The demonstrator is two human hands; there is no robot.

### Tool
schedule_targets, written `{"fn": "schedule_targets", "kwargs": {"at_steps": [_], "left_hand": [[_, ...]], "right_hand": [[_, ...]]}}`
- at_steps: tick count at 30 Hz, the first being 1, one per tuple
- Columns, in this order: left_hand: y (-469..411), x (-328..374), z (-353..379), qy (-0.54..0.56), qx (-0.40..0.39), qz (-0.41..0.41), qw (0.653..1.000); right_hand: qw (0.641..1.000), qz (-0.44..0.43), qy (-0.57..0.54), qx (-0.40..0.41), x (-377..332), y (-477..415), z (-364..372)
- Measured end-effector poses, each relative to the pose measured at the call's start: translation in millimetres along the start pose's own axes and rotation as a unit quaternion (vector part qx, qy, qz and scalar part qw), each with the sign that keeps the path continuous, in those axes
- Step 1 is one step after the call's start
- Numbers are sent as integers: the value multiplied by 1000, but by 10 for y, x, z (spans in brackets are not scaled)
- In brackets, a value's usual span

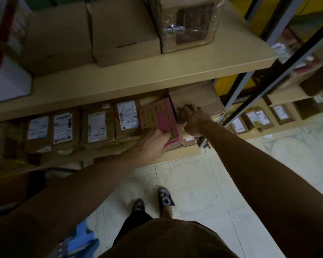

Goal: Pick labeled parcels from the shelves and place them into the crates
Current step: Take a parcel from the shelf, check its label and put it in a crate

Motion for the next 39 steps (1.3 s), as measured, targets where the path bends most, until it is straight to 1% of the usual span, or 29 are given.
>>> {"fn": "schedule_targets", "kwargs": {"at_steps": [2, 3, 4, 6, 7, 8, 9, 10, 11, 12, 14, 15, 16, 18, 19, 20, 21, 22, 23, 24, 25, 26, 27, 28, 30, 34, 35, 38, 39], "left_hand": [[103, 31, -92, -2, 22, 13, 1000], [152, 39, -147, 1, 34, 20, 999], [199, 40, -211, 2, 46, 28, 999], [285, 18, -355, -4, 69, 39, 997], [328, -3, -422, -6, 80, 41, 996], [372, -22, -484, -5, 90, 44, 995], [411, -32, -536, -5, 95, 48, 994], [456, -20, -579, -3, 101, 60, 993], [502, 1, -612, -2, 103, 76, 992], [551, 27, -633, 0, 108, 99, 989], [662, 24, -659, 24, 114, 123, 986], [716, -8, -682, 54, 115, 116, 985], [766, -76, -683, 90, 120, 94, 984], [854, -259, -690, 179, 148, -17, 973], [882, -363, -675, 241, 163, -90, 953], [916, -436, -664, 326, 170, -161, 916], [930, -469, -646, 423, 164, -220, 863], [927, -455, -621, 509, 149, -257, 808], [918, -422, -608, 564, 136, -275, 766], [911, -378, -623, 588, 127, -283, 747], [908, -352, -637, 588, 125, -287, 746], [912, -331, -645, 583, 127, -290, 748], [919, -312, -641, 586, 128, -300, 742], [928, -304, -625, 591, 129, -312, 732], [954, -298, -600, 617, 132, -329, 703], [1014, -326, -537, 684, 131, -341, 631], [1029, -333, -535, 695, 137, -336, 620], [1052, -320, -563, 717, 142, -300, 613], [1053, -309, -569, 731, 137, -293, 601]], "right_hand": [[998, 12, -51, 30, -18, 81, -61], [992, 25, -99, 71, -26, 124, -92], [976, 45, -166, 136, -21, 167, -129], [912, 96, -311, 249, 7, 279, -151], [871, 107, -395, 271, -11, 349, -135], [818, 116, -503, 253, -67, 392, -90], [756, 110, -615, 197, -176, 431, -22], [705, 101, -690, 131, -281, 442, 82], [678, 82, -725, 85, -406, 478, 137], [678, 63, -729, 72, -504, 499, 177], [689, 56, -716, 99, -598, 509, 283], [684, 60, -718, 109, -629, 521, 305], [673, 61, -727, 119, -637, 526, 326], [657, 50, -742, 126, -624, 577, 294], [660, 41, -740, 124, -627, 605, 263], [672, 28, -730, 119, -643, 634, 239], [692, 18, -713, 111, -680, 649, 224], [711, 11, -695, 105, -732, 660, 212], [722, 3, -685, 99, -779, 667, 222], [720, 0, -688, 93, -815, 669, 247], [704, 8, -704, 93, -838, 665, 272], [679, 22, -727, 102, -840, 667, 289], [656, 38, -744, 117, -835, 683, 292], [643, 53, -752, 130, -835, 703, 285], [646, 58, -750, 132, -861, 717, 287], [648, 69, -749, 119, -911, 734, 297], [647, 75, -751, 113, -925, 737, 303], [642, 103, -756, 78, -991, 728, 382], [636, 108, -762, 62, -1021, 727, 405]]}}
Point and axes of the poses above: each hand's wrist, its own y-axis away from the middle knuckle, its own z-axis out of the palm, x = y × z, the point moved 5 cm from there along -y, towards the middle knuckle, and after that the axes turned 5 degrees about x, right-handed, at the moved point
